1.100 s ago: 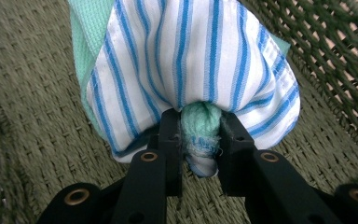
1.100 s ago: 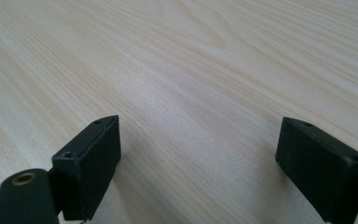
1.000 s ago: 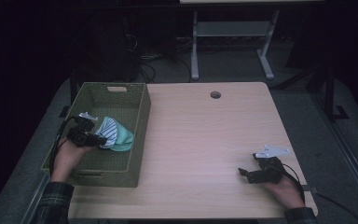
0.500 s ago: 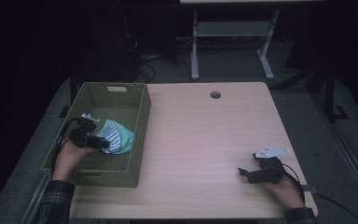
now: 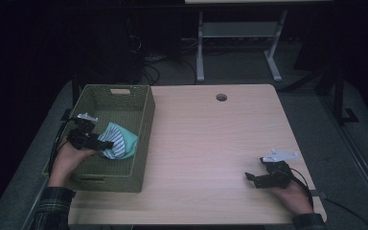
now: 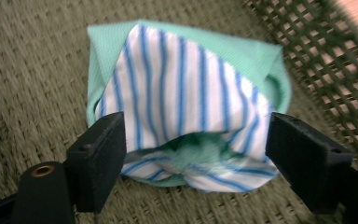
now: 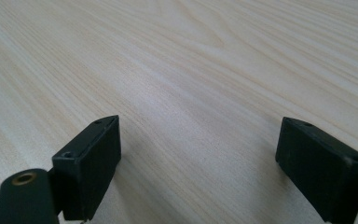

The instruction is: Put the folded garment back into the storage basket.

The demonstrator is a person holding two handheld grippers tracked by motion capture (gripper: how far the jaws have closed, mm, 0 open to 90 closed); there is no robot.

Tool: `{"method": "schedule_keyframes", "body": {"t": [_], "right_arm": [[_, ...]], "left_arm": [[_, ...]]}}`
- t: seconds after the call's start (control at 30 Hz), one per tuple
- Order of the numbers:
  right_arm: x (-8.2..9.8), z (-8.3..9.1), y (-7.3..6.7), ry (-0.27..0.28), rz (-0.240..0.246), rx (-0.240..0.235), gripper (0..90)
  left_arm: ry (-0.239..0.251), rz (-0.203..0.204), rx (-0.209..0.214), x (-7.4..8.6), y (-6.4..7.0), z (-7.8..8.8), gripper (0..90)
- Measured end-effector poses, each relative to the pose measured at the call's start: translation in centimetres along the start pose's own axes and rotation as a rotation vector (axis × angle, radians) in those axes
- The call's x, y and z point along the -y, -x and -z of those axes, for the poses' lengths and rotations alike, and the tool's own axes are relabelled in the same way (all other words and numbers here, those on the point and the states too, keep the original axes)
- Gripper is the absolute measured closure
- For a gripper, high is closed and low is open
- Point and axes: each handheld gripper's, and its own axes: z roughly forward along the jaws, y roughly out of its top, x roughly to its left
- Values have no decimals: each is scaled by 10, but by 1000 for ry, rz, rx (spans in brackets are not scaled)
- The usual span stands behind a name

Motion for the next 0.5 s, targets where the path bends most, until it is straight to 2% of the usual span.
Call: {"method": "schedule_keyframes", "body": {"t": [0.03, 0.07, 0.23, 0.5], "right_arm": [[0, 0, 0, 0, 0, 0, 137], [0, 0, 0, 0, 0, 0, 137], [0, 0, 0, 0, 0, 0, 137], [0, 0, 0, 0, 1, 0, 136]], "left_arm": [[0, 0, 0, 0, 0, 0, 179], [31, -2, 8, -5, 4, 4, 168], [78, -13, 11, -16, 17, 11, 146], [151, -50, 46, -36, 46, 19, 141]]}}
